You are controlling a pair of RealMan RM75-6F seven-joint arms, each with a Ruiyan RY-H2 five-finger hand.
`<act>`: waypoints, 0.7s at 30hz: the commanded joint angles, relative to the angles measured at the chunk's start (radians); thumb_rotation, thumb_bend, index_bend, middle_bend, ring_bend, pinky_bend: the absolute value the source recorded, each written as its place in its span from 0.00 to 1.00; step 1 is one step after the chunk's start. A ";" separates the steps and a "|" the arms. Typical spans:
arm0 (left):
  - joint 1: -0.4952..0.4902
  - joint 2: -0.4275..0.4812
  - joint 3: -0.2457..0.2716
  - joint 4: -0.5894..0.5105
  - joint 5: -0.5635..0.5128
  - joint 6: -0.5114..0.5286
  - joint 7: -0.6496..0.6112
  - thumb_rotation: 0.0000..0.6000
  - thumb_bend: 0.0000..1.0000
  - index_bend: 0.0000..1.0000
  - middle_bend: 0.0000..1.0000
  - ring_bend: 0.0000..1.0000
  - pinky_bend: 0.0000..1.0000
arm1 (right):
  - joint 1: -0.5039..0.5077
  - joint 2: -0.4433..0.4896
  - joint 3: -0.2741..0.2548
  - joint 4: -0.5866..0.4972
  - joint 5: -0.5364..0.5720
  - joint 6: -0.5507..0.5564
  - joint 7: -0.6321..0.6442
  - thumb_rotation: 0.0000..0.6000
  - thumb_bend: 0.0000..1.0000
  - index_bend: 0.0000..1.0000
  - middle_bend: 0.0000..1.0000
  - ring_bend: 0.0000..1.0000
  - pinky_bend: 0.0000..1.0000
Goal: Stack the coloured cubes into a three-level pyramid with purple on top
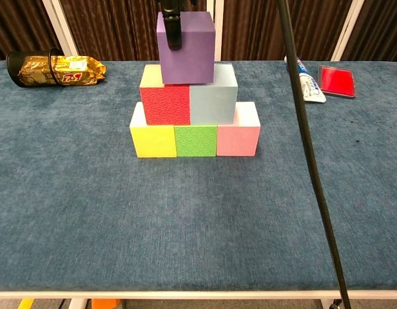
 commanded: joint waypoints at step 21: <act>0.002 -0.005 0.004 0.012 0.001 -0.005 -0.013 1.00 0.22 0.10 0.09 0.00 0.09 | -0.037 -0.054 0.066 0.028 -0.035 0.037 -0.060 1.00 0.10 0.00 0.51 0.15 0.00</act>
